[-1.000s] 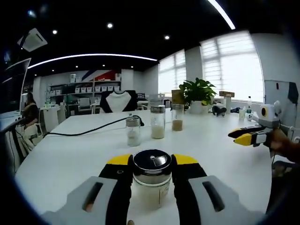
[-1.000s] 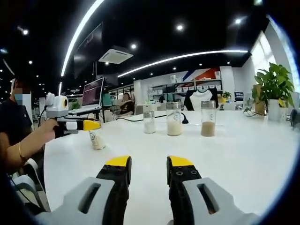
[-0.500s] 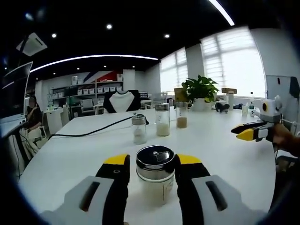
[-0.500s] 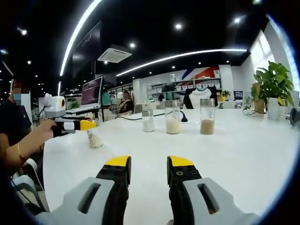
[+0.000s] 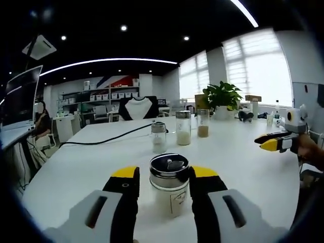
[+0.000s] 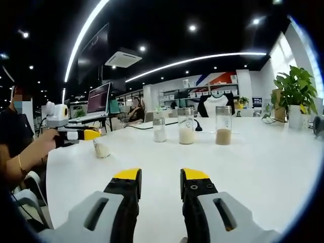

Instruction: Rotate the seasoning bottle until the label or dispensing opening points toward the visible target arrow and the bottle remains upright within the marked orientation range

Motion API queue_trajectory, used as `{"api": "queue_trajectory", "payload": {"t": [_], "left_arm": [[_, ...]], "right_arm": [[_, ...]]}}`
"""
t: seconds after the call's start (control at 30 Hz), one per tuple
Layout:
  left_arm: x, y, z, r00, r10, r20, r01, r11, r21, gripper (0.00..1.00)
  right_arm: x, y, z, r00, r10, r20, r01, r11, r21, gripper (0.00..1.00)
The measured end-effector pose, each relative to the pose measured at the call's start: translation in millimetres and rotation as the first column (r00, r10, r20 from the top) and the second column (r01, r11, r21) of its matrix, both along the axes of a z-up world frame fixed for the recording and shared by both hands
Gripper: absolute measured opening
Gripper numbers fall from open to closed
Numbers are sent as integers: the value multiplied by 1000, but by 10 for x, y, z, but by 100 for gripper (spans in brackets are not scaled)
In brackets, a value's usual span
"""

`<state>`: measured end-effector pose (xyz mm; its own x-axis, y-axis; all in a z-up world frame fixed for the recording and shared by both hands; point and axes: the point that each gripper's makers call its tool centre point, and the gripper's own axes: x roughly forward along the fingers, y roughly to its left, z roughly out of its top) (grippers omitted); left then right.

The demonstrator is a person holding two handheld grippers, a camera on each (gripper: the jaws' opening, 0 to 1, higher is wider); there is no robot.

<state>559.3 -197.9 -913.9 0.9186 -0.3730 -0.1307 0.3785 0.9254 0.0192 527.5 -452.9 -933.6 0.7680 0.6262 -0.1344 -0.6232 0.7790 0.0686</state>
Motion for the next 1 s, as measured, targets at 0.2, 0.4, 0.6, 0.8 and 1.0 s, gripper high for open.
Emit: {"api": "queue_trajectory", "payload": {"t": [0.2, 0.4, 0.6, 0.8, 1.0], "left_arm": [[-17, -15, -14, 1000, 1, -2, -1, 1000, -5, 40], [-36, -8, -5, 1000, 11, -5, -11, 999, 44, 43], [-39, 19, -2, 1000, 31, 0, -31, 999, 26, 44], [-44, 28, 10, 999, 39, -1, -39, 998, 43, 45], [-62, 31, 0, 999, 46, -4, -46, 997, 57, 45]], "right_arm": [[11, -54, 42, 1000, -17, 20, 17, 1000, 2, 28], [24, -88, 35, 1000, -24, 14, 24, 1000, 1, 28], [7, -89, 55, 999, -25, 23, 24, 1000, 13, 28], [-14, -82, 43, 1000, -20, 17, 20, 1000, 14, 28], [-4, -100, 37, 1000, -18, 13, 18, 1000, 8, 28]]}}
